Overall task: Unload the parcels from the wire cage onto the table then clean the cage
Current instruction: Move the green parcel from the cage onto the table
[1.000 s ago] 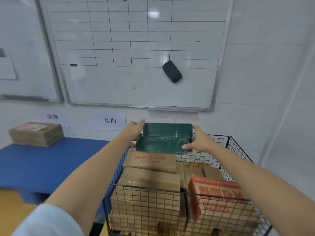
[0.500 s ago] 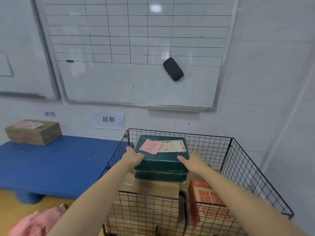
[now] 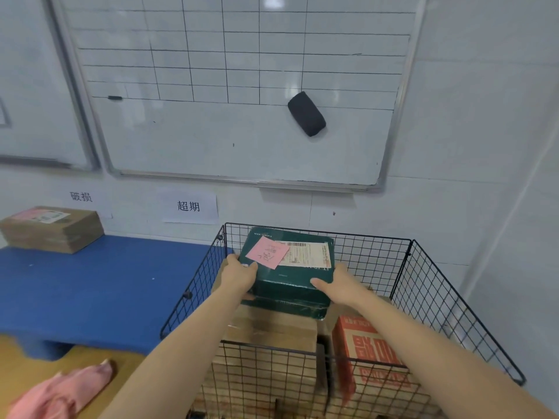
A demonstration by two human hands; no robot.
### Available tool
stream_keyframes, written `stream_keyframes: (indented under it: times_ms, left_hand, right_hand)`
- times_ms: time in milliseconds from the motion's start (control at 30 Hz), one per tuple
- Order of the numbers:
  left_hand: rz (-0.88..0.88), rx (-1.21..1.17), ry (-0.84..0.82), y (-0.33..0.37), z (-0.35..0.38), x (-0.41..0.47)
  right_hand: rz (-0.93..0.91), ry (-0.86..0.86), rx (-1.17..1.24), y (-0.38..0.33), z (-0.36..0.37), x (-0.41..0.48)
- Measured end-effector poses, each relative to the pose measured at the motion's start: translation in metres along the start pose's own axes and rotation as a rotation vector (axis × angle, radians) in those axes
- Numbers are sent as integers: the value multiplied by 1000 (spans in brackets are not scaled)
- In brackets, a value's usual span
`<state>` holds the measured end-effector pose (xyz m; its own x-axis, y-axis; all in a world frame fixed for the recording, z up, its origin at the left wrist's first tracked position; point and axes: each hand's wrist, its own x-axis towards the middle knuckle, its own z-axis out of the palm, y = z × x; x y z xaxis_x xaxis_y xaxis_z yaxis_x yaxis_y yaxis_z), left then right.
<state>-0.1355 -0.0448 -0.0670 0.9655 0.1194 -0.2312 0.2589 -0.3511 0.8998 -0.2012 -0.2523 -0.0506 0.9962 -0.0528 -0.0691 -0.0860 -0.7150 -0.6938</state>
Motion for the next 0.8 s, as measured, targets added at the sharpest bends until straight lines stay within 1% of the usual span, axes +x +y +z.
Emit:
stream_keyframes:
  times_ms: [133,300,467,567,700,800]
  left_hand:
    - [49,-21,81,1,-1,-1]
    - [95,-58,108,21,-6,-11]
    - [184,-28,148,50,-12,-26]
    - [237,-40,173,63,-16,-33]
    - [225,-122,217,74,-25,-42]
    - [217,-139,239,80,-32,-46]
  right_hand:
    - [-20,-5,-34,-2,-3,-2]
    - [-95,-4,-116,-5,-16,-12]
    - [-120,112,-278,-7,-37,-17]
    - [-151,132,-337,-11,-51,-24]
    - [-177,131,-370,-14,-61,-30]
    - [-182,129,-391,-19,-65,-32]
